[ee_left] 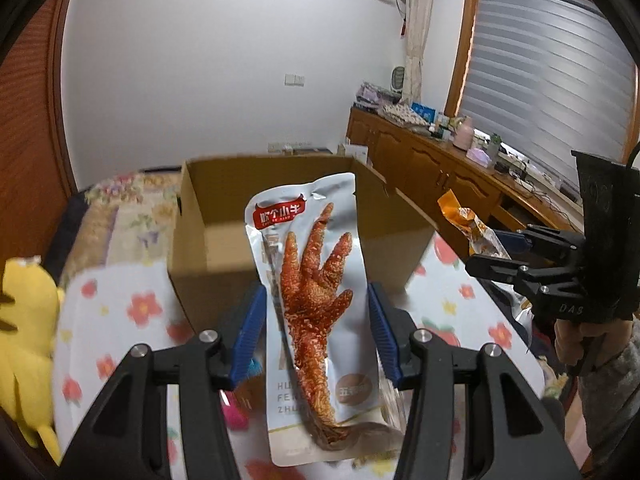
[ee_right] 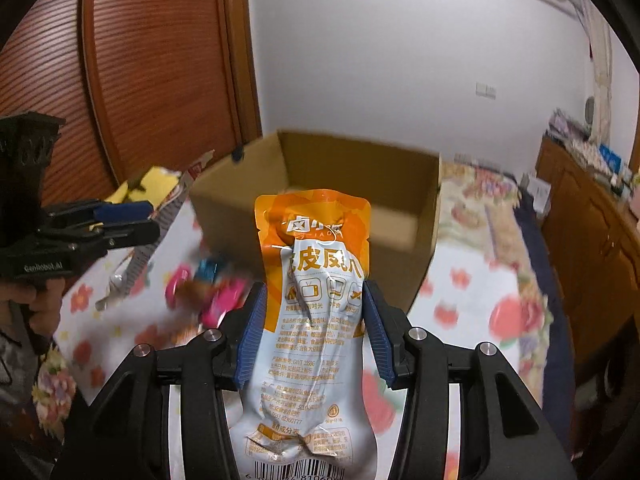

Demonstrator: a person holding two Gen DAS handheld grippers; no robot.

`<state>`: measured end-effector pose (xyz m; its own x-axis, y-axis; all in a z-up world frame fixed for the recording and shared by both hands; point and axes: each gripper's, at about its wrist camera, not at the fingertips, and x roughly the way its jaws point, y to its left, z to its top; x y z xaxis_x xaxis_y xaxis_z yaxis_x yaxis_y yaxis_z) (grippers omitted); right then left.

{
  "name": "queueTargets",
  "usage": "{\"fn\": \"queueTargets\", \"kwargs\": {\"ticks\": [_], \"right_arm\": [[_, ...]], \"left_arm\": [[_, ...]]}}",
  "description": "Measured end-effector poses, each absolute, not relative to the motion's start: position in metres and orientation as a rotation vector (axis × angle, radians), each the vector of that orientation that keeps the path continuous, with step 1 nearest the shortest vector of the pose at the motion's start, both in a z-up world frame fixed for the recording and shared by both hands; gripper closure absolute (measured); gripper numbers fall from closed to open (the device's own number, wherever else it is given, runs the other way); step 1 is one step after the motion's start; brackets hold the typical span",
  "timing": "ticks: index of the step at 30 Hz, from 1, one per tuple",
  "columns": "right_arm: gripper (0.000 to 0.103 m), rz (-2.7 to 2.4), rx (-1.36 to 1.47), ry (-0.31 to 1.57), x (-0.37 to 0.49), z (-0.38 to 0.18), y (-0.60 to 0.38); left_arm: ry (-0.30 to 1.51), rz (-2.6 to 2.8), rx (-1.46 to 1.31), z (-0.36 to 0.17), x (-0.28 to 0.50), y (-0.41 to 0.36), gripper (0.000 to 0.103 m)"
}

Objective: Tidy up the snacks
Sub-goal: 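Lift both held pouches and carry them over the cardboard box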

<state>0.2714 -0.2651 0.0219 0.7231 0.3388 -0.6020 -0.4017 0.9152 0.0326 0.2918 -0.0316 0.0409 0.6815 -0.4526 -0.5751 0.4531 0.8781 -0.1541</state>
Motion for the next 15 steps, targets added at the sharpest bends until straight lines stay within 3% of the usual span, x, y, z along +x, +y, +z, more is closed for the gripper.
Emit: {"fn": "queueTargets", "kwargs": {"ticks": [15], "right_arm": [[0.054,0.451,-0.093,0.543,0.403,0.067,-0.248]], "left_arm": [[0.591,-0.447,0.073,0.078,0.418,-0.047,0.052]]}}
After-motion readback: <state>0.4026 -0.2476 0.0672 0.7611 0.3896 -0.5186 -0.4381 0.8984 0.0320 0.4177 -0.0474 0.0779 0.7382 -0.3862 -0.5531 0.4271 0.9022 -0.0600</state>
